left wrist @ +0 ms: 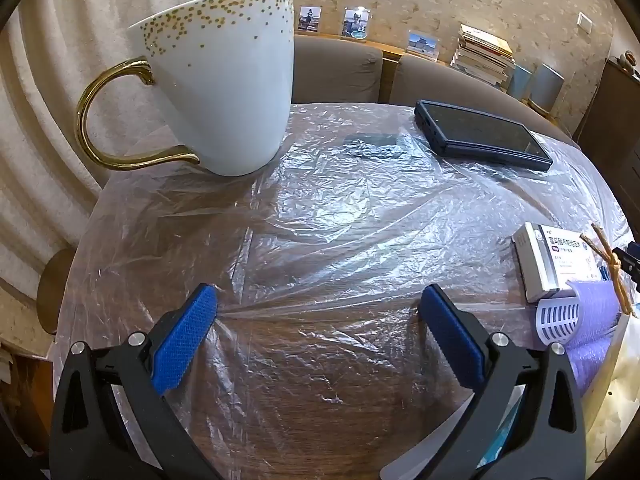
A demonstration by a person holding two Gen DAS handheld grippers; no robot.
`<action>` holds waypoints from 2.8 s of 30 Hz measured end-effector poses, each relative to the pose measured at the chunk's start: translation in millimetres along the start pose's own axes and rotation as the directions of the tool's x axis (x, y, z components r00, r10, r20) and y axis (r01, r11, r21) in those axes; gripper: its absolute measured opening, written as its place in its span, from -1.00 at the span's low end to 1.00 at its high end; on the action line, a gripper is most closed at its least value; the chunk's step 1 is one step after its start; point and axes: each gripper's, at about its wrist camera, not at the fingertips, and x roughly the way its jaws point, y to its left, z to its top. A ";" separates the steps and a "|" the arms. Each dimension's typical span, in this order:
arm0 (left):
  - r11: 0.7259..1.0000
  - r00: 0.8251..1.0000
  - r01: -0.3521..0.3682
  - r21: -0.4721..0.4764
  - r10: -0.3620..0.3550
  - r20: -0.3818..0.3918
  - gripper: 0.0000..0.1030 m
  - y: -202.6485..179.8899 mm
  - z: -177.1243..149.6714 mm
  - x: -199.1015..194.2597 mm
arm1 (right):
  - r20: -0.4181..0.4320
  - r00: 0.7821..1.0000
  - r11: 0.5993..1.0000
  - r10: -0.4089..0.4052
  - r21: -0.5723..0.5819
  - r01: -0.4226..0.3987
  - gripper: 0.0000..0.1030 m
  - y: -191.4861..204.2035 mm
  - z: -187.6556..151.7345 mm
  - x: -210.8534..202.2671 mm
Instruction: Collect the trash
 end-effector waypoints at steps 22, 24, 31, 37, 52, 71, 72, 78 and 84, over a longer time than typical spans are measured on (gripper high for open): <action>1.000 1.000 0.002 -0.002 -0.002 0.003 0.97 0.0 0.0 -0.1 | 0.002 1.000 1.000 0.001 0.000 -0.001 0.93 -0.1 0.0 -0.1; 1.000 1.000 0.002 -0.002 -0.002 0.003 0.97 -0.1 0.0 -0.1 | 0.002 1.000 1.000 0.001 0.001 -0.001 0.93 -0.2 0.0 -0.1; 1.000 1.000 0.002 -0.002 -0.002 0.003 0.97 0.2 0.8 0.4 | 0.002 1.000 1.000 0.001 0.000 -0.001 0.93 -0.4 0.0 -0.1; 1.000 1.000 0.002 -0.002 -0.002 0.003 0.97 0.6 2.0 1.1 | 0.002 1.000 1.000 0.001 0.000 -0.001 0.93 -0.9 -0.1 0.1; 1.000 1.000 0.007 0.007 -0.007 -0.017 0.97 -4.1 1.8 14.0 | -0.033 0.999 1.000 -0.003 0.012 0.004 0.93 -5.3 2.1 0.6; 0.914 0.920 0.365 0.178 -0.383 0.079 0.97 -45.8 -53.6 -135.2 | 0.183 0.976 0.984 0.122 -0.149 -0.095 0.93 -6.2 -74.0 -157.7; 0.907 0.915 0.383 0.174 -0.398 0.060 0.97 -47.2 -56.0 -132.7 | 0.175 0.977 0.977 0.119 -0.196 -0.084 0.93 -1.0 -79.0 -158.8; 0.892 0.910 0.407 0.195 -0.414 -0.007 0.97 -61.8 -66.5 -120.5 | 0.165 0.984 0.876 0.063 -0.482 0.024 0.93 38.5 -97.9 -153.6; 0.892 0.910 0.415 0.178 -0.409 -0.073 0.97 -69.5 -58.2 -93.5 | 0.144 0.989 0.804 0.030 -0.591 0.062 0.93 57.0 -85.0 -121.5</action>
